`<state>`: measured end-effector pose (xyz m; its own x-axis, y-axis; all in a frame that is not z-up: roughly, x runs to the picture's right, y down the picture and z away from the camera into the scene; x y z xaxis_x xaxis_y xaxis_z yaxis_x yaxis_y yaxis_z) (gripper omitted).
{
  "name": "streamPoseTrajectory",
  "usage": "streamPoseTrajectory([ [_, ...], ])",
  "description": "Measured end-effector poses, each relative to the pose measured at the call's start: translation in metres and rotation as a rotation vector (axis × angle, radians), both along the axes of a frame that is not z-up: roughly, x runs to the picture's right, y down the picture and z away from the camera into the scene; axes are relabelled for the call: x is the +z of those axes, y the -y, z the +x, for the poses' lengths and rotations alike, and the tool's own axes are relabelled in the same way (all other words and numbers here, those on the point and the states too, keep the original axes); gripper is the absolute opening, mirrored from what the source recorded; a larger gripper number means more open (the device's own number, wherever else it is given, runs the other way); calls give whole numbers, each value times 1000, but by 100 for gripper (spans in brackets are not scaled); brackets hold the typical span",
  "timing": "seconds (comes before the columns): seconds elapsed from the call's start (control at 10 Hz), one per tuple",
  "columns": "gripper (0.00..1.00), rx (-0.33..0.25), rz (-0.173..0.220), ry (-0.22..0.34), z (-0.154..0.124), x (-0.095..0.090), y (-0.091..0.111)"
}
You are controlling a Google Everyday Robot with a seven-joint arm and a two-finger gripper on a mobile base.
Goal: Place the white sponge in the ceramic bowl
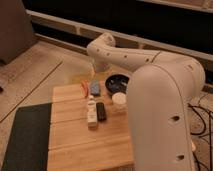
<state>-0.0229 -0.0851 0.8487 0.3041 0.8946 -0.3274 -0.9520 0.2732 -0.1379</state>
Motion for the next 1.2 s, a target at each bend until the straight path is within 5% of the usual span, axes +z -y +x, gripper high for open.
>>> streamPoseTrajectory([
  [0.3,65,-3,1,-2,1,-1,0],
  [0.7,65,88,-9,41,-10,18,-7],
  [1.2,65,84,-118,82,-18,65,-42],
])
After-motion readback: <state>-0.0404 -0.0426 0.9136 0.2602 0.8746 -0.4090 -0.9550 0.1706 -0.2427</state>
